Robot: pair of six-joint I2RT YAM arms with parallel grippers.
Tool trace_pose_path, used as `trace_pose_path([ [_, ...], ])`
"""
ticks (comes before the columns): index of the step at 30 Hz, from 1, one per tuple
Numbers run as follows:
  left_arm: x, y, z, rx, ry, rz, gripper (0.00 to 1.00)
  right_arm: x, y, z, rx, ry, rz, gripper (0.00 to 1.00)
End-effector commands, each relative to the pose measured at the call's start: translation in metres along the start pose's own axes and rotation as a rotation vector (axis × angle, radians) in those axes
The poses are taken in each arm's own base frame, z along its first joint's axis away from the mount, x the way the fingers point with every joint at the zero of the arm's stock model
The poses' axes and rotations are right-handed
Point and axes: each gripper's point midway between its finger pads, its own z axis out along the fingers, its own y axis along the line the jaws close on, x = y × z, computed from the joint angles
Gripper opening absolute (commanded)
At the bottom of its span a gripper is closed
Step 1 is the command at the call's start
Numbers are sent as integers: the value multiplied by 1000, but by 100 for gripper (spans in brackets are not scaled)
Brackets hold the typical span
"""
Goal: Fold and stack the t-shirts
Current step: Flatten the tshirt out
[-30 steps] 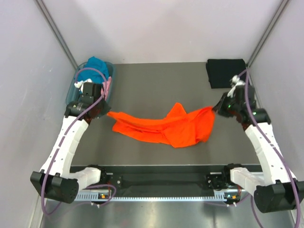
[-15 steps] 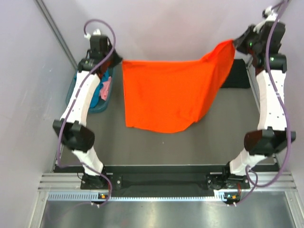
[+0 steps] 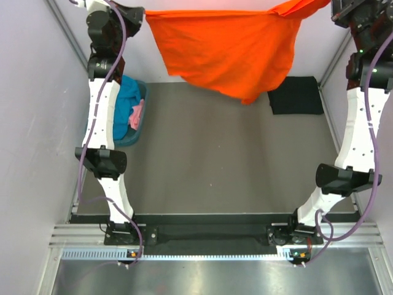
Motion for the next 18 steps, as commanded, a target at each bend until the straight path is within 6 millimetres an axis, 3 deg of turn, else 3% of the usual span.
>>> trace_pose_path([
  [1,-61,-50,-27,152,-126,25,0,-50,20,-29,-47,-109,-47,0],
  [2,-47,-33,-24,111,-89,43,0,-38,7,-30,-20,-67,-45,0],
  [4,-46,-35,-41,98,-71,59,0,-30,5,-42,-5,-26,-81,0],
  [5,-17,-4,-38,32,-3,57,0,1,-13,-43,37,55,-54,0],
  [6,-20,-14,-55,52,1,67,0,14,-17,-48,44,90,-46,0],
  [7,-11,-6,-61,32,23,69,0,16,-10,-61,40,101,-40,0],
  [8,22,28,-66,-43,95,65,0,52,-24,-65,68,179,-9,0],
  [9,19,25,-83,-49,90,70,0,54,-16,-78,73,180,-14,0],
  [10,28,37,-92,-83,106,72,0,66,-18,-84,88,209,-37,0],
  [11,49,59,-110,-150,157,67,0,89,-19,-93,117,266,-61,0],
  [13,64,74,-127,-195,195,69,0,112,-20,-102,134,324,-76,0],
  [16,77,86,-155,-244,227,69,0,116,-18,-117,157,336,-82,0],
  [18,69,77,-166,-233,213,77,0,108,-9,-124,155,318,-96,0],
])
